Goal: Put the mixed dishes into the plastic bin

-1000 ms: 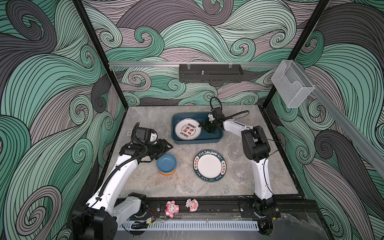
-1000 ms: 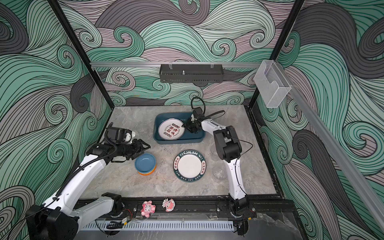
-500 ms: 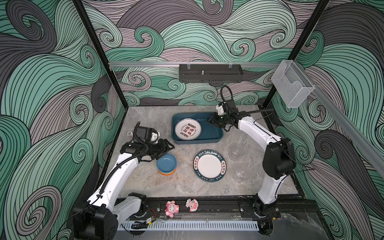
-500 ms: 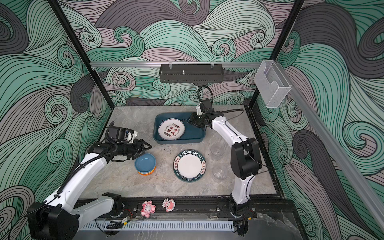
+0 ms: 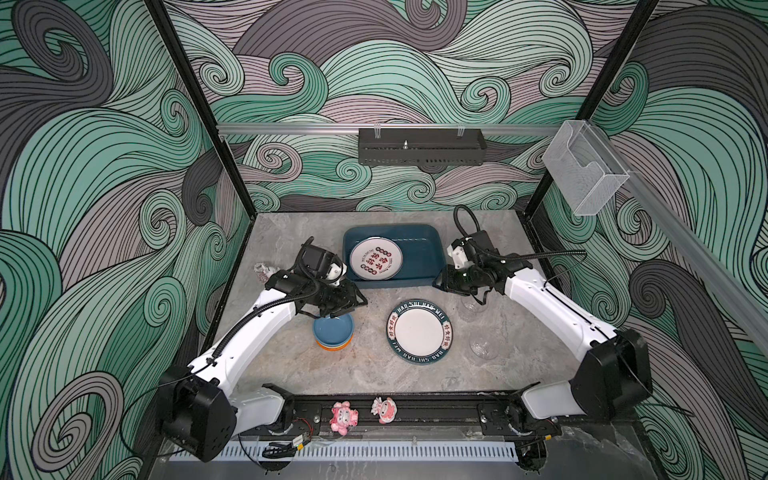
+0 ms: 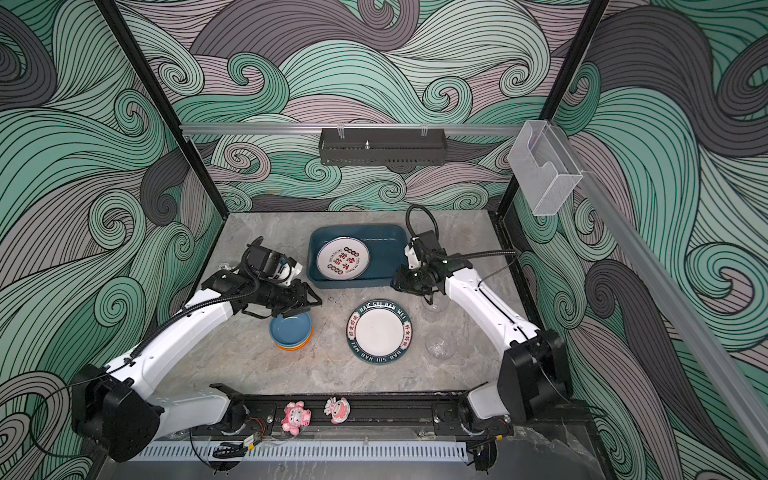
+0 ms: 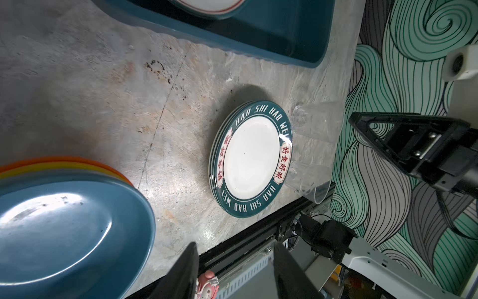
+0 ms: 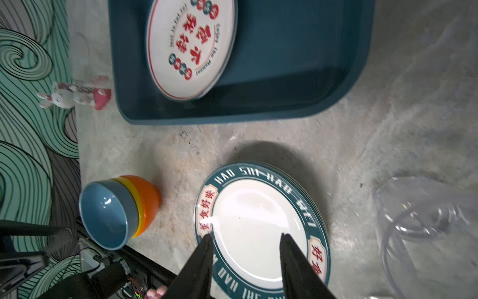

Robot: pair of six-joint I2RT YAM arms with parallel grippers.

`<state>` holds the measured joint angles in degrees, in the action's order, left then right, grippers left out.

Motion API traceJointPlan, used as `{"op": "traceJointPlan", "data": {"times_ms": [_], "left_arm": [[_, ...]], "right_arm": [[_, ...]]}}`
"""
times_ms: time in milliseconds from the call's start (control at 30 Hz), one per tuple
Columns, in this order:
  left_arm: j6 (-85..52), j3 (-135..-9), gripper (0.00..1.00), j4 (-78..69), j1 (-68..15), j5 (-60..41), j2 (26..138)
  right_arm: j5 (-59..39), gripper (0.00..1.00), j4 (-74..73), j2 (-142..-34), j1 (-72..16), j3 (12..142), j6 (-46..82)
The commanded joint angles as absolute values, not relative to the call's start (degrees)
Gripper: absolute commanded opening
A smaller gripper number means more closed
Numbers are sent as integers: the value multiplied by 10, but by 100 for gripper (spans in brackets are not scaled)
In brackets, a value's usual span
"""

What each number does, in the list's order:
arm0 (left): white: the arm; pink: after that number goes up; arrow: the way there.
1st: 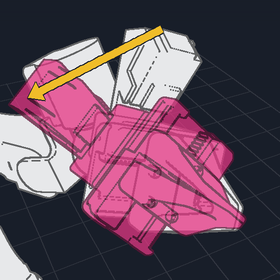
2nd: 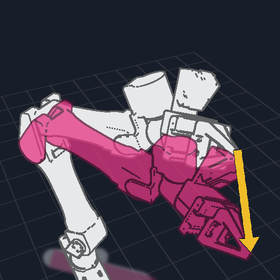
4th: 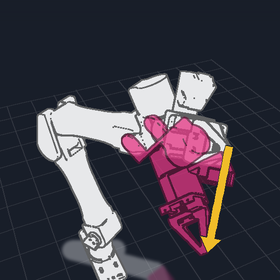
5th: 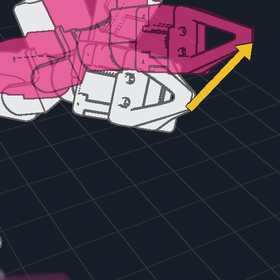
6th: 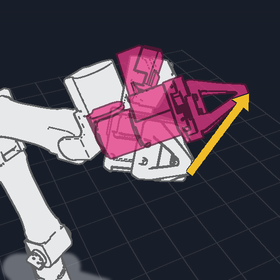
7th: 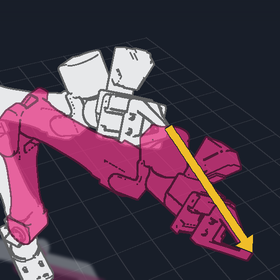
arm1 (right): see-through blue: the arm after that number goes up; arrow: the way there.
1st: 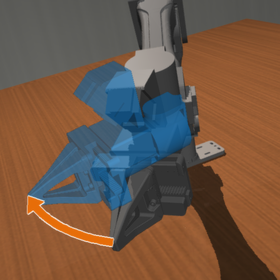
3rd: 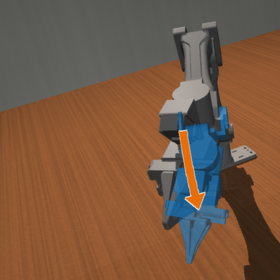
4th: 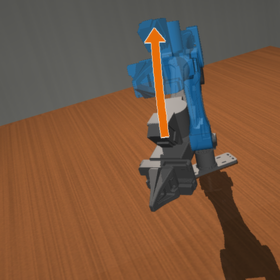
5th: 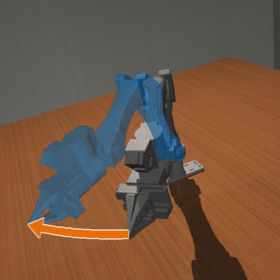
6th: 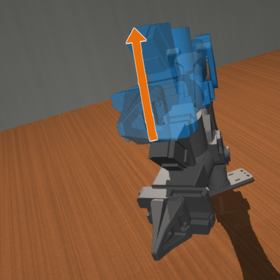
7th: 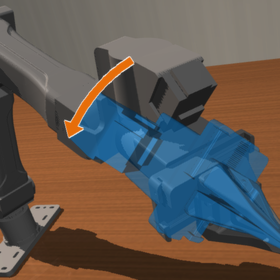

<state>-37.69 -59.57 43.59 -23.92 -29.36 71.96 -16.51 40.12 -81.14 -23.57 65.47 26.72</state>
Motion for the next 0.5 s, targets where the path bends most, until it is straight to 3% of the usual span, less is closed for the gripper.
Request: {"op": "traceJointPlan", "data": {"times_ms": [0, 467], "left_arm": [[-378, -628, 48, 458, -265, -267, 748], [-386, -686, 52, 474, -361, -208, 903]], "right_arm": [[-138, 43, 447, -780, -239, 637, 250], [-69, 42, 502, -786, -264, 595, 229]]}}
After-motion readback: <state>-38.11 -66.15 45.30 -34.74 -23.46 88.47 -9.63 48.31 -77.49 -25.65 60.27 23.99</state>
